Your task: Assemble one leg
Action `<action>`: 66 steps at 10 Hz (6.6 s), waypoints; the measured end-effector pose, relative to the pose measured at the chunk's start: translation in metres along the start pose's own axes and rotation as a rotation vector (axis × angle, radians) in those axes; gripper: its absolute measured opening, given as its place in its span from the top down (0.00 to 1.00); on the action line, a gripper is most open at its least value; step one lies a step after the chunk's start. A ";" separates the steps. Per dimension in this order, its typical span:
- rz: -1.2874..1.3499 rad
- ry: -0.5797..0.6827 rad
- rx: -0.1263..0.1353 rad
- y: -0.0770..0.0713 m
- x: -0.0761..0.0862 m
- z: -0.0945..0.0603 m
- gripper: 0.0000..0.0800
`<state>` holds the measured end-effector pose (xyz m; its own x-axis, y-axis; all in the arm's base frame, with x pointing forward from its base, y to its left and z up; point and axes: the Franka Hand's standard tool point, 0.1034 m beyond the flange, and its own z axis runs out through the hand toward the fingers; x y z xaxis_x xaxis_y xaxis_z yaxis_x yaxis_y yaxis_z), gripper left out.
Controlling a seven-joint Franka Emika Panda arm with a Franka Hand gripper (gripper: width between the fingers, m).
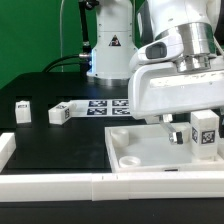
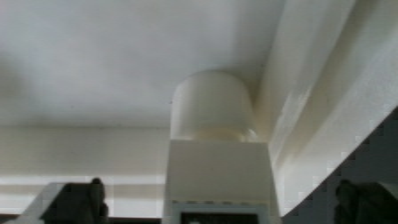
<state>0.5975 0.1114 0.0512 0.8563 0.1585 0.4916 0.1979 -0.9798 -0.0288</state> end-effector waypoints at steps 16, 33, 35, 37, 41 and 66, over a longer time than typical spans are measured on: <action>0.098 -0.532 0.097 -0.003 0.026 -0.021 0.19; 0.917 -0.480 -0.112 -0.009 0.018 -0.014 0.63; 1.221 -0.462 -0.208 -0.015 0.017 -0.014 0.63; 1.360 -0.449 -0.249 -0.017 0.017 -0.013 0.63; 1.521 -0.450 -0.259 -0.018 0.019 -0.013 0.63; 1.016 -0.462 -0.224 -0.012 0.017 -0.008 0.63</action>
Offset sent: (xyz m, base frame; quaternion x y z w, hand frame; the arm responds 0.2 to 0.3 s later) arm 0.0038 -0.0108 0.0315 -0.0223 -0.0306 -0.0013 0.9993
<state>0.6062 0.1251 0.0668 0.6751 -0.7367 -0.0393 -0.7377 -0.6731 -0.0523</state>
